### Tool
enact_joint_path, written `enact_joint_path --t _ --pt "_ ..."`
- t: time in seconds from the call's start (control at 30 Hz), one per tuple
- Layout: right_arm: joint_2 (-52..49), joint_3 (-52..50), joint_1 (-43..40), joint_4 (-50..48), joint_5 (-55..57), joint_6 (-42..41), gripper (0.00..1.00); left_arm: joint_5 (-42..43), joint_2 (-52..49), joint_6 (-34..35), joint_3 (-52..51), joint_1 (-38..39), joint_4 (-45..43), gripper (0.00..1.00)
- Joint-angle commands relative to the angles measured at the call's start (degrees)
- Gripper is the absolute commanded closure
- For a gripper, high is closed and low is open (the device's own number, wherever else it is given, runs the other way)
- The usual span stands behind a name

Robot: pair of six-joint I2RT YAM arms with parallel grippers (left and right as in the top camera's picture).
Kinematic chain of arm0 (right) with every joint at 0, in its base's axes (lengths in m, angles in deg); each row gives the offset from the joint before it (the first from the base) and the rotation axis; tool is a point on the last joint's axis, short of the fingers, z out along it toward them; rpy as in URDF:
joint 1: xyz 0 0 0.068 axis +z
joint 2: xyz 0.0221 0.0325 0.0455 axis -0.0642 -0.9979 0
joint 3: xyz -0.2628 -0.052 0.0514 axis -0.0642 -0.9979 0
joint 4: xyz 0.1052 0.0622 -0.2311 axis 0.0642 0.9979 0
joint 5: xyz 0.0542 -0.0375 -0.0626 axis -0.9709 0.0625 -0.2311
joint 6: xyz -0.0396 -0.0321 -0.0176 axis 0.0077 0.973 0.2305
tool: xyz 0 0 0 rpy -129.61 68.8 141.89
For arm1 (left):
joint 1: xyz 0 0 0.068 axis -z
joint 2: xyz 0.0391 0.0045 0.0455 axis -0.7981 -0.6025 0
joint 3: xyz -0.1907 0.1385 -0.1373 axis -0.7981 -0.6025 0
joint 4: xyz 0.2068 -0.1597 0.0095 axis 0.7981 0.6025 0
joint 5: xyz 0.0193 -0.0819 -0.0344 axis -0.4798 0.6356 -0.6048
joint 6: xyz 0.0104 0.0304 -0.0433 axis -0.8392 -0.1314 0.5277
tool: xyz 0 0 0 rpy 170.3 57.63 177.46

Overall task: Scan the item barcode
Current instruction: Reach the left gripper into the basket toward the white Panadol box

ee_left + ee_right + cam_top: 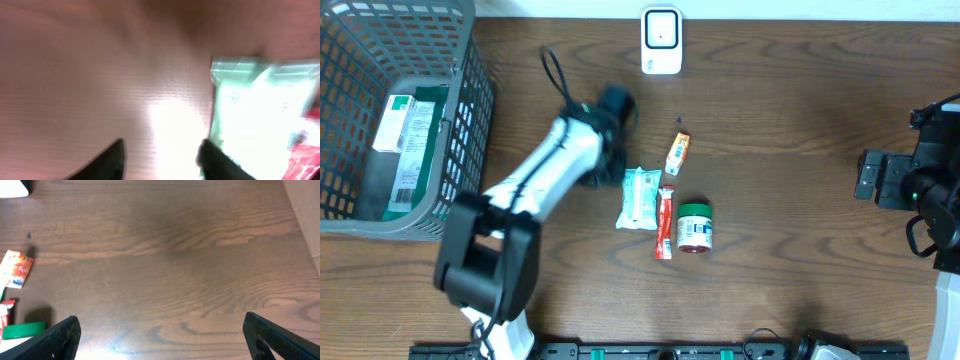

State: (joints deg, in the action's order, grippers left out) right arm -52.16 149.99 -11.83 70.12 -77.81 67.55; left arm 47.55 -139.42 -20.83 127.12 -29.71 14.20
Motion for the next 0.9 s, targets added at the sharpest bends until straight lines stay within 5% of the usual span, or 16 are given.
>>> enact_joint_path --t 0.0,0.17,0.4,0.47,0.87 --pt "-0.02 0.66 -0.42 0.07 -0.07 -0.59 0.01 -6.67 6.71 -3.76 18.47 -4.76 6.95 0.34" --pt "-0.02 0.66 -0.42 0.07 -0.07 -0.59 0.01 -8.79 7.30 -4.15 34.45 -16.48 8.13 0.29" --pt "-0.02 0.66 -0.42 0.07 -0.07 -0.61 0.01 -8.76 6.58 -4.11 35.54 -33.75 4.07 0.28" --pt "-0.02 0.66 -0.42 0.07 -0.07 -0.59 0.01 -8.74 6.03 -4.13 35.47 -37.33 4.07 0.20" --pt "-0.02 0.66 -0.42 0.07 -0.07 -0.59 0.01 -4.70 2.45 -3.91 35.04 -42.95 1.51 0.12"
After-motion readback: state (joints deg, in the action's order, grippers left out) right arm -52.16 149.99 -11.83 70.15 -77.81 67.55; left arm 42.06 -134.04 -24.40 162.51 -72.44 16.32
